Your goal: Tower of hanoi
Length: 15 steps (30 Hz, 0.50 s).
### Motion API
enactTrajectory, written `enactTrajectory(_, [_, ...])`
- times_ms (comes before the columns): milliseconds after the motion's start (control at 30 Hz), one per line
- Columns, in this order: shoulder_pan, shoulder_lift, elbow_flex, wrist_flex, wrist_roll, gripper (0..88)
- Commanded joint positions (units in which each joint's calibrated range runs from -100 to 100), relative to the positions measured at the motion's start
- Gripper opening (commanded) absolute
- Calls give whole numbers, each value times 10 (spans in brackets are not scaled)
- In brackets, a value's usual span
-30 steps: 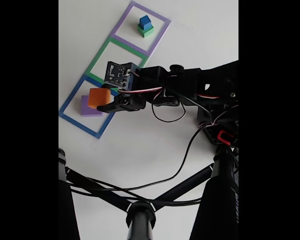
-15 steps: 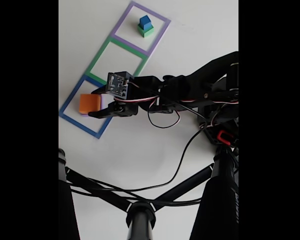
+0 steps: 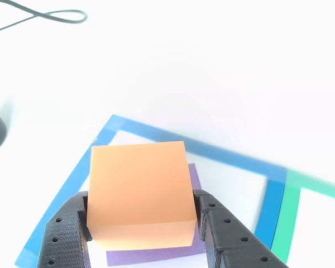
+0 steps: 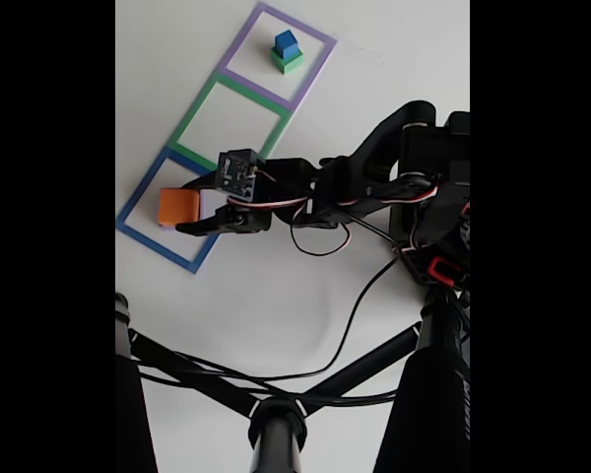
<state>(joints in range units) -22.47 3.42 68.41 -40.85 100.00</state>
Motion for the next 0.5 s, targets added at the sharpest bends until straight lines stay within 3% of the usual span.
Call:
enactTrajectory(0, [2, 8, -35, -26, 0, 87])
enactTrajectory(467, [9, 25, -40, -39, 0, 87])
